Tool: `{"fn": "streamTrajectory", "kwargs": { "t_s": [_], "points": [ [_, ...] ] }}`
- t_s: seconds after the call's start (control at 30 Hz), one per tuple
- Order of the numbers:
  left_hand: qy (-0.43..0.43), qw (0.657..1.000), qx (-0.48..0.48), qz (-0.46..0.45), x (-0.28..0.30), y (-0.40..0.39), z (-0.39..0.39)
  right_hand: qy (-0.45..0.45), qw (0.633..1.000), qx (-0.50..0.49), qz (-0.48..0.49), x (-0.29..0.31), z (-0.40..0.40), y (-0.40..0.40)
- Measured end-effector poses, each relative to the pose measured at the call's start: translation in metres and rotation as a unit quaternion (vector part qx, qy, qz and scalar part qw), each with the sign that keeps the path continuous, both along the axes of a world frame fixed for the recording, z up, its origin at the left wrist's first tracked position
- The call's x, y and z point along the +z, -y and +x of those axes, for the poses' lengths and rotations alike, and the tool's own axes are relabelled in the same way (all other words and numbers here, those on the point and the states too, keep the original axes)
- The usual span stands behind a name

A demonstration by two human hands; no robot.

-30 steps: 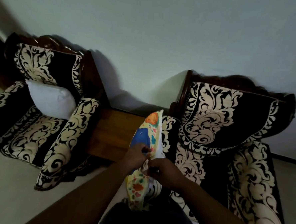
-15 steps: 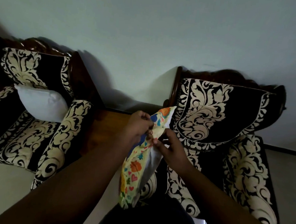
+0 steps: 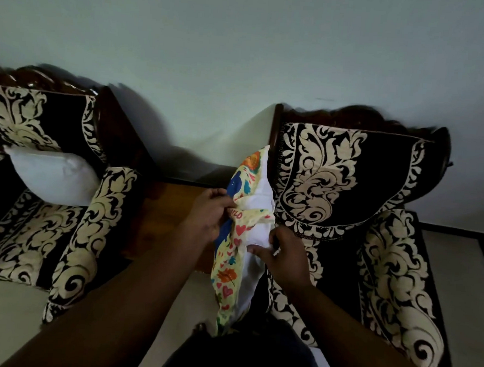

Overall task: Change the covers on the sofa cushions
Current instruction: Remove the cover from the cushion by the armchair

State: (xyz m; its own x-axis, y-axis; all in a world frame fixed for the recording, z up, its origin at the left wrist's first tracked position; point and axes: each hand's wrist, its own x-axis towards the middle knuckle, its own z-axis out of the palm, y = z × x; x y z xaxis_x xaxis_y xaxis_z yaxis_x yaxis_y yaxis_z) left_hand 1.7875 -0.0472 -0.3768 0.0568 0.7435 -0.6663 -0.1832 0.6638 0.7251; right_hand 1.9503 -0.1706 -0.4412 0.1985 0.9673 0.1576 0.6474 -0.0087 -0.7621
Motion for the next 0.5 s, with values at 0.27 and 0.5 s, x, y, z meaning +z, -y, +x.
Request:
{"fn": "streamTrajectory", "kwargs": {
  "t_s": [0.27, 0.5],
  "points": [
    [-0.065, 0.991, -0.024, 0.116, -0.006, 0.032, -0.004, 0.070, 0.997, 0.030, -0.004, -0.002, -0.005, 0.000],
    [-0.337, 0.860, -0.199, 0.328, -0.023, 0.068, -0.015, 0.014, 0.999, 0.044, 0.016, 0.018, -0.002, -0.017]
  ]
}}
